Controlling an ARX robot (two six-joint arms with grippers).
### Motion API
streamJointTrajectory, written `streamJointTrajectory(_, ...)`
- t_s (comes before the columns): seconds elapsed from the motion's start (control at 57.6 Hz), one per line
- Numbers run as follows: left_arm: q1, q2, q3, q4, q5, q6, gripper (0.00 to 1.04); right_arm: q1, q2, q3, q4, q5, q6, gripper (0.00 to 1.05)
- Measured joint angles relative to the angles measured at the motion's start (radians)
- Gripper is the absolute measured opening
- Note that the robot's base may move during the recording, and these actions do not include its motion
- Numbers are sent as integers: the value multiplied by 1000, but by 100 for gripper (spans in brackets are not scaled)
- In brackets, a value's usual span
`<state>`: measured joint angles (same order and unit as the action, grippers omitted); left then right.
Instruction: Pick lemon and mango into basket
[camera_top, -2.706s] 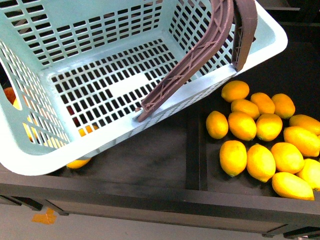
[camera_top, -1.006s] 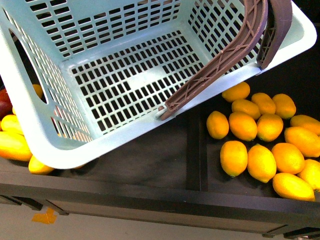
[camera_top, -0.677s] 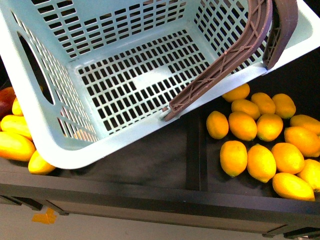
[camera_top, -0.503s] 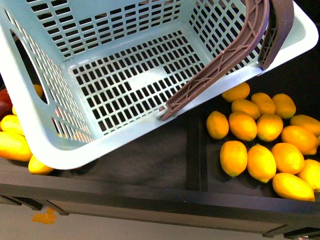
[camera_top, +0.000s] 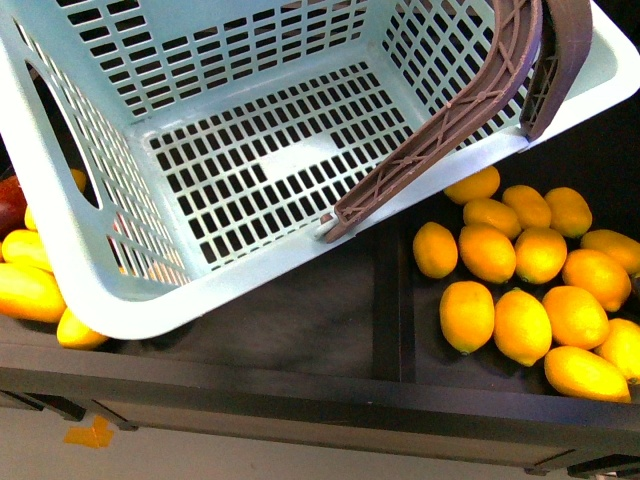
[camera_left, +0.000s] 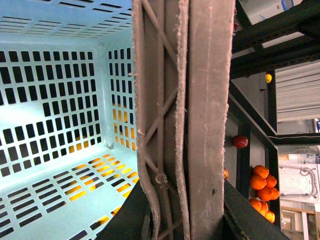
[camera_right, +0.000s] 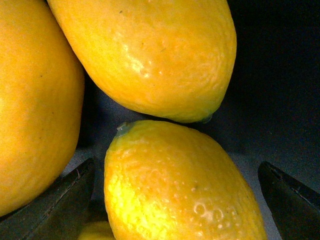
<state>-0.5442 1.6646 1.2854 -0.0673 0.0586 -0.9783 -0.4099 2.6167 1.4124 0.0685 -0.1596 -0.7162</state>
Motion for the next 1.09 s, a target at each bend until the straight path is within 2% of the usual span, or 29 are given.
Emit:
streamJointTrajectory(0.226, 0, 0, 0, 0, -2, 0, 19, -4, 0, 0, -8, 2, -8, 66)
streamJointTrajectory(0.33, 0, 0, 0, 0, -1, 0, 19, -6, 0, 0, -12, 6, -11, 57)
streamJointTrajectory(0.503, 0, 0, 0, 0, 2, 0, 19, -15, -8, -12, -13, 4, -10, 56)
streamJointTrajectory(0.746, 0, 0, 0, 0, -1, 0, 19, -46, -106, -100, 29, -74, 10, 55)
streamJointTrajectory(0.971, 0, 0, 0, 0, 0, 0, 19, -62, -368, -277, 137, -233, 107, 55)
streamJointTrajectory(1.093, 0, 0, 0, 0, 1, 0, 19, -34, -587, -428, 222, -378, 238, 55)
